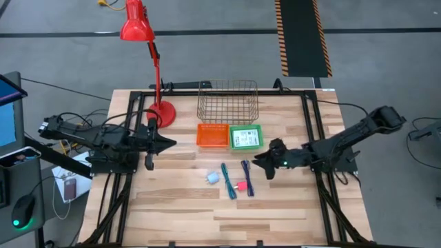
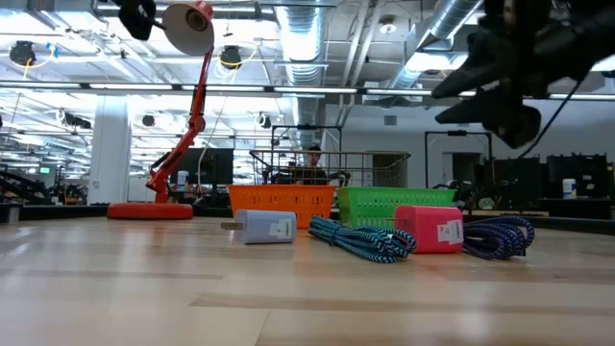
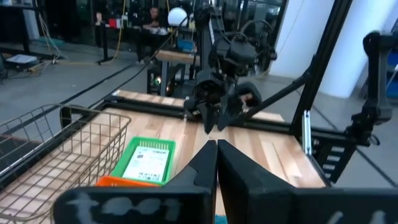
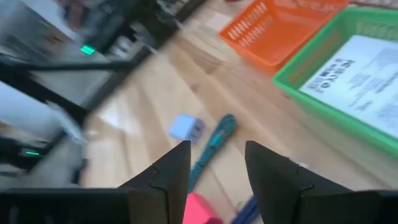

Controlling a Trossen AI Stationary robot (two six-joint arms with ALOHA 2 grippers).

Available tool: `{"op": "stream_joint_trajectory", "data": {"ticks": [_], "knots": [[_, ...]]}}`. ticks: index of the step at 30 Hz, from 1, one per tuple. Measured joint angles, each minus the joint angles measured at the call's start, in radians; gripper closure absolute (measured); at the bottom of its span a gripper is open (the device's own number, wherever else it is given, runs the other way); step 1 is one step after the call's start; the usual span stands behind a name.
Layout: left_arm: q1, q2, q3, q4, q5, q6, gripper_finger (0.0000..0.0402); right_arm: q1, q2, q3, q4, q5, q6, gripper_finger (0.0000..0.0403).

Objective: Pick and place items into bin
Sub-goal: Put the purple charger cable into the wire basket

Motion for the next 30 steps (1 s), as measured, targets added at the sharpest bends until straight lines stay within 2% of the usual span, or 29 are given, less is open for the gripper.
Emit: {"op": "stream_joint_trajectory", "data": {"ticks": [5, 8, 11, 16, 21, 30], "knots": [[0.000, -0.018, -0.005, 0.003, 0.001, 0.000, 0.0401, 0.002, 0.113, 0.234, -0.336, 0.030, 0.012, 0.0255], [0.000, -0.017, -0.005, 0.001, 0.001, 0.000, 0.0401, -0.010, 0.193, 0.359, -0.529, 0.001, 0.050, 0.0255], [0.000, -0.010, -0.005, -0.010, 0.002, 0.000, 0.0401, -0.020, 0.271, 0.445, -0.645, -0.041, 0.090, 0.0255], [0.000, -0.008, -0.006, -0.017, 0.007, 0.000, 0.0401, -0.027, 0.397, 0.508, -0.662, -0.133, 0.163, 0.0255], [0.000, -0.008, -0.006, -0.018, 0.008, 0.005, 0.0402, -0.025, 0.495, 0.523, -0.663, -0.160, 0.268, 0.0255], [0.000, -0.008, -0.006, -0.054, 0.010, 0.030, 0.0401, -0.024, 0.579, 0.524, -0.648, -0.186, 0.404, 0.0253]]}}
